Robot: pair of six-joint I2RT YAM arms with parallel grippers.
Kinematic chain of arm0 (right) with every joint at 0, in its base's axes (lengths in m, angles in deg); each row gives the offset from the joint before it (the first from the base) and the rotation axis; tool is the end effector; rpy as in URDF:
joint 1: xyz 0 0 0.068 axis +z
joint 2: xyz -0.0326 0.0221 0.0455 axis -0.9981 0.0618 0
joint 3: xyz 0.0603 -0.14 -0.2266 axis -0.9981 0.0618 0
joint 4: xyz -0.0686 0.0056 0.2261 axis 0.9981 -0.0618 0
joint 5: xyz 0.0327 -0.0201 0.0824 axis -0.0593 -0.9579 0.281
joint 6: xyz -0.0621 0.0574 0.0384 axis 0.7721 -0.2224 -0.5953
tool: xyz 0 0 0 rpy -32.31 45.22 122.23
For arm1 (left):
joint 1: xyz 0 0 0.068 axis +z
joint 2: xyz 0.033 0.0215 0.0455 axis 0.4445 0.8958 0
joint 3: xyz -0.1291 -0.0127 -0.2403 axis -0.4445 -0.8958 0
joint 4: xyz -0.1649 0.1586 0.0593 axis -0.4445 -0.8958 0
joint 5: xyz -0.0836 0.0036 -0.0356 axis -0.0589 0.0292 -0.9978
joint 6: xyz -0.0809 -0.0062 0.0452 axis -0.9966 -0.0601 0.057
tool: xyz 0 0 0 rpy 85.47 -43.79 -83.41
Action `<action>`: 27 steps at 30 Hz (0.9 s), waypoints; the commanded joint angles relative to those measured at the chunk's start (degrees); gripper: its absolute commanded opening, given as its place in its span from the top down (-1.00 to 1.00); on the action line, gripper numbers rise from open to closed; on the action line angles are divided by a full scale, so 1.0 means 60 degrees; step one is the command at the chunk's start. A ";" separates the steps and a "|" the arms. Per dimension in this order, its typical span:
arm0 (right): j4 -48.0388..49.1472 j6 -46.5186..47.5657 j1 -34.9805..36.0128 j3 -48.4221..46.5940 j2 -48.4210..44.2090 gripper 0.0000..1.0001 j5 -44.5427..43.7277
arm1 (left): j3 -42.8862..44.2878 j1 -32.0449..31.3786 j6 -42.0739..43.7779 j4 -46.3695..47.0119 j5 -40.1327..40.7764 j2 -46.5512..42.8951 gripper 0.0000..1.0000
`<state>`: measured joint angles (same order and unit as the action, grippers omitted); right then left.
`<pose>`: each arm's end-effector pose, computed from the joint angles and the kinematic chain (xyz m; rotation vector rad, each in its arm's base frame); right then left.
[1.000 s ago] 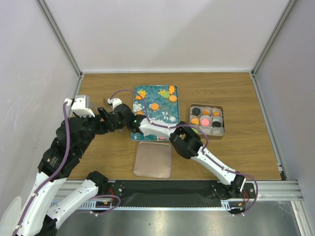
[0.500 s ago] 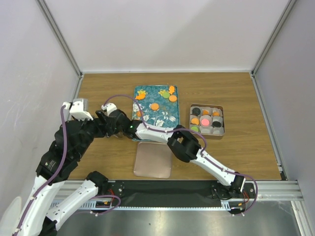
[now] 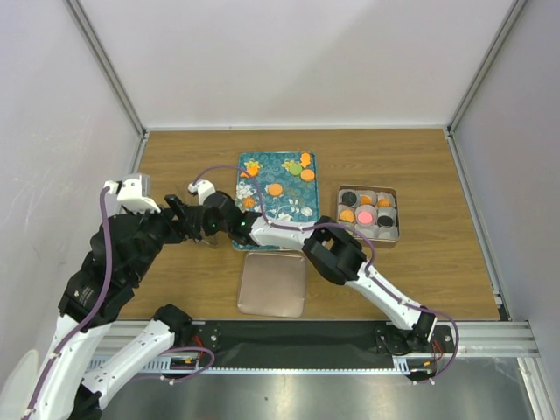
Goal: Pack the cookies
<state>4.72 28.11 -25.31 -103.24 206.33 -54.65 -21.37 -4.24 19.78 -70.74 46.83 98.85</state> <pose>0.2960 0.5281 0.1379 -0.8119 1.9242 0.7679 0.1066 -0.0347 0.3788 -0.1123 1.8319 -0.4081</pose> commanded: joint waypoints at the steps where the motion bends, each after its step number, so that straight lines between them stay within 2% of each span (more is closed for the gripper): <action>1: 0.1027 -0.0171 -0.0244 0.0251 -0.1462 -0.81 0.0336 | 0.0441 -0.0051 -0.0009 0.0157 0.0193 0.0137 -0.56; 7: 0.1188 -0.0814 -0.0654 0.0822 -0.2459 -0.80 0.0190 | 0.0617 -0.0051 -0.0023 0.0143 0.0207 0.0152 -0.57; 12: 0.1218 -0.1240 -0.1049 0.2416 -0.4041 -0.79 -0.0540 | 0.0428 -0.0051 0.0006 0.0244 0.0134 0.0138 -0.58; 17: 0.0180 -0.1780 -0.1255 0.3707 -0.5608 -0.69 -0.1813 | -0.0085 -0.0051 -0.0053 0.0493 -0.0261 0.0386 -0.58; 21: -0.1063 -0.2440 -0.1548 0.5010 -0.7464 -0.55 -0.2388 | -0.0846 -0.0051 -0.0257 0.1151 -0.0759 0.0679 -0.57; 27: -0.2618 -0.2880 -0.1709 0.7719 -0.9958 -0.53 -0.3457 | -0.2294 -0.0036 -0.0814 0.2089 -0.1637 0.1367 -0.54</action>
<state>-4.78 13.95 -35.52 -62.06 153.40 -69.51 -32.14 -4.24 17.53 -63.41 41.13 105.54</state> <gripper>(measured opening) 0.768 0.775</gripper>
